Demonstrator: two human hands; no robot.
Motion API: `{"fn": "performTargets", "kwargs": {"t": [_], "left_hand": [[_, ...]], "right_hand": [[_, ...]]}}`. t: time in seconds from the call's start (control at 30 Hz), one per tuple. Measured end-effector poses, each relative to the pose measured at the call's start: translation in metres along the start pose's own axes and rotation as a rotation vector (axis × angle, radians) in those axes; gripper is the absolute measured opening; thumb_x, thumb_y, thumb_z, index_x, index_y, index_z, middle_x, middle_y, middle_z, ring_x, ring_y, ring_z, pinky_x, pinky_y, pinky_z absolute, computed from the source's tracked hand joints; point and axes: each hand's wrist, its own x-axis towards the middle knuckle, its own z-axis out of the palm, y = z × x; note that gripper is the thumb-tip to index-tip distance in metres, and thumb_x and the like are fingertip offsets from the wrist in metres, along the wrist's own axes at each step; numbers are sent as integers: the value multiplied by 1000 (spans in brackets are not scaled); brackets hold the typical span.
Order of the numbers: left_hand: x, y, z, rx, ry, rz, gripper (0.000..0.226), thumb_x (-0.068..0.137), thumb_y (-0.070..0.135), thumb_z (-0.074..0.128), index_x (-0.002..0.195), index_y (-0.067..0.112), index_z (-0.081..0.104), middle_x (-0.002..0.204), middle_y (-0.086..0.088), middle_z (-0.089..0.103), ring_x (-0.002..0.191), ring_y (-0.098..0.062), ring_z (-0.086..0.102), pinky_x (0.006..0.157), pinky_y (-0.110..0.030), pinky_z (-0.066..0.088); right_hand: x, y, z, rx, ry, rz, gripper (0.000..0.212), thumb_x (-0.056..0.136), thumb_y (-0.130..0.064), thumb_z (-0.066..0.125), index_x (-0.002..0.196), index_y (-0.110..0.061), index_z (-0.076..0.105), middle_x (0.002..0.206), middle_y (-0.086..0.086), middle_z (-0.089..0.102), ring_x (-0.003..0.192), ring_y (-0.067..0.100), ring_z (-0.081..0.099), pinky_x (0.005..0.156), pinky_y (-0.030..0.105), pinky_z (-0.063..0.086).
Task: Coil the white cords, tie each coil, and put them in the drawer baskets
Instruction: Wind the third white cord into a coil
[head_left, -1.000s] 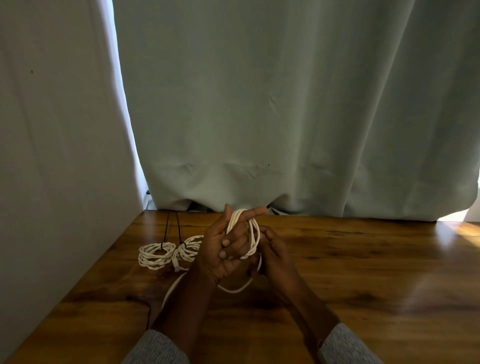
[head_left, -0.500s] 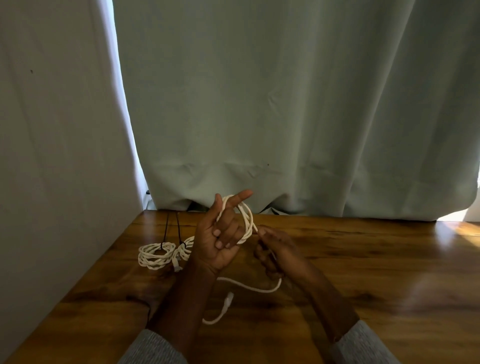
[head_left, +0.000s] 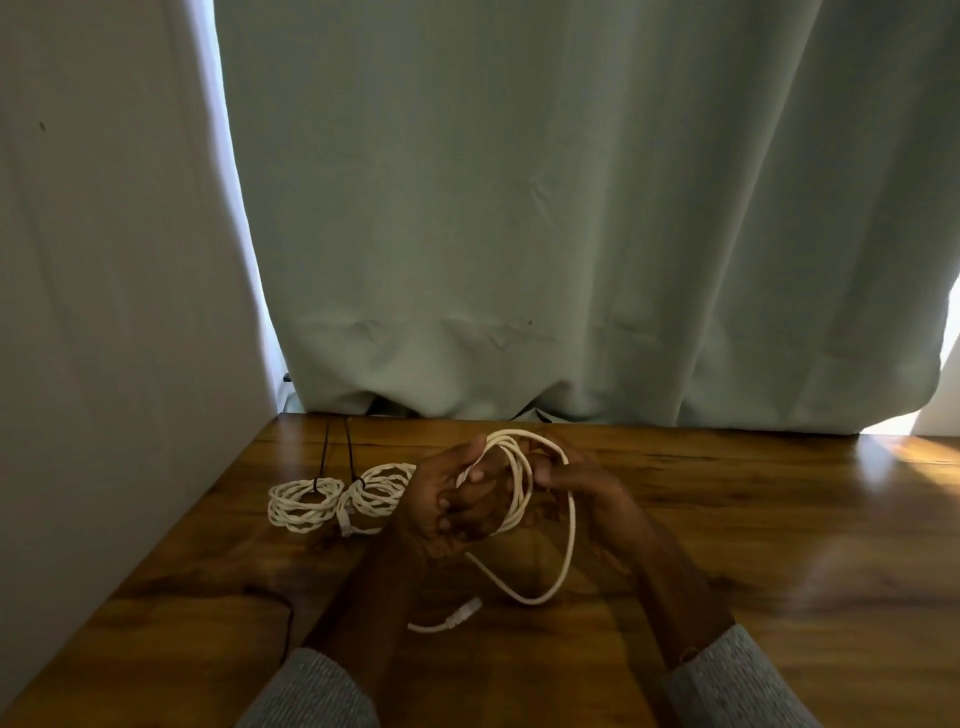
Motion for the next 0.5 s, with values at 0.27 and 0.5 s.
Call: {"fn": "performTargets", "kwargs": {"t": [0.27, 0.5], "left_hand": [[-1, -6, -8, 183, 303, 54, 33, 95, 28, 46, 67, 10, 51, 37, 8, 34, 30, -6, 32, 39, -17, 31], [4, -7, -3, 145, 463, 155, 31, 87, 31, 56, 64, 9, 54, 38, 7, 31, 30, -4, 28, 40, -19, 17]], "right_hand": [[-4, -2, 11, -113, 126, 16, 21, 89, -26, 63, 83, -11, 77, 85, 12, 73, 85, 27, 68, 85, 37, 56], [-5, -5, 7, -150, 80, -7, 32, 97, -30, 52, 81, -19, 78, 69, 5, 66, 64, 17, 62, 55, 28, 45]]}}
